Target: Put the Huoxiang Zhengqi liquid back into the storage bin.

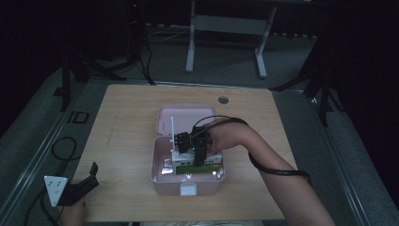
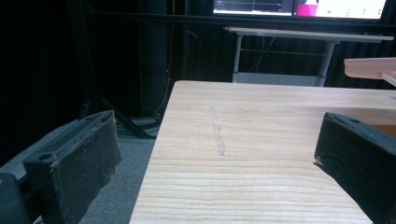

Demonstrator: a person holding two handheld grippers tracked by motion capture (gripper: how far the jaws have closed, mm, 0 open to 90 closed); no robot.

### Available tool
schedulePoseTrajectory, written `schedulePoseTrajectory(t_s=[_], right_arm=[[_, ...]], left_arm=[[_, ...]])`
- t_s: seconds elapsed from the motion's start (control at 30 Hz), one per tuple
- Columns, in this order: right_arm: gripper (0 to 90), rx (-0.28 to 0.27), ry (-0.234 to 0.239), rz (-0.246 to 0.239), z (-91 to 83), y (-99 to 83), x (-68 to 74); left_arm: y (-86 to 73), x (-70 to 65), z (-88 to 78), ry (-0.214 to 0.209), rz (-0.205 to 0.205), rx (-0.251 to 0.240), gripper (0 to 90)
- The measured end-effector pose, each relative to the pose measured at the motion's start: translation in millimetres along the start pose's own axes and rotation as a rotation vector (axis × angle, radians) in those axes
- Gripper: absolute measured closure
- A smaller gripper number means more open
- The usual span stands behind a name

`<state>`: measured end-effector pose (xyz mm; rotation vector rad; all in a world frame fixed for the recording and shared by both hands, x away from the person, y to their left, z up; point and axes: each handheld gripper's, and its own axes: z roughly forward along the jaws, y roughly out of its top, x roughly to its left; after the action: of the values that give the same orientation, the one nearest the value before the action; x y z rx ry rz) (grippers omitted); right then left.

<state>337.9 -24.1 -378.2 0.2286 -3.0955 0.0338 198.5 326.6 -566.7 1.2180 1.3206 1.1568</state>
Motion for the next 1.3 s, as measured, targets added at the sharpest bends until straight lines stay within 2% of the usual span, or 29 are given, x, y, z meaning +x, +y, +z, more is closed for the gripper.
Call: schedulePoseTrajectory(t_s=[0.33,0.8,1.0,1.3], right_arm=[[61.6,-0.003,0.039,0.032,36.8,-3.3,-9.7],[61.6,0.001,0.071,0.053,72.0,-7.5,-18.1],[61.4,-0.008,0.083,0.055,82.6,-7.6,-19.7],[58.1,-0.046,0.073,0.065,78.7,-10.9,-22.8]], left_arm=[[0.0,0.1,-0.1,-0.001,0.001,0.001,0.2],[0.0,0.2,-0.2,-0.004,0.000,0.001,0.2],[0.0,0.4,-0.3,-0.005,0.000,0.001,0.2],[0.0,0.3,-0.2,-0.005,0.000,0.001,0.2]])
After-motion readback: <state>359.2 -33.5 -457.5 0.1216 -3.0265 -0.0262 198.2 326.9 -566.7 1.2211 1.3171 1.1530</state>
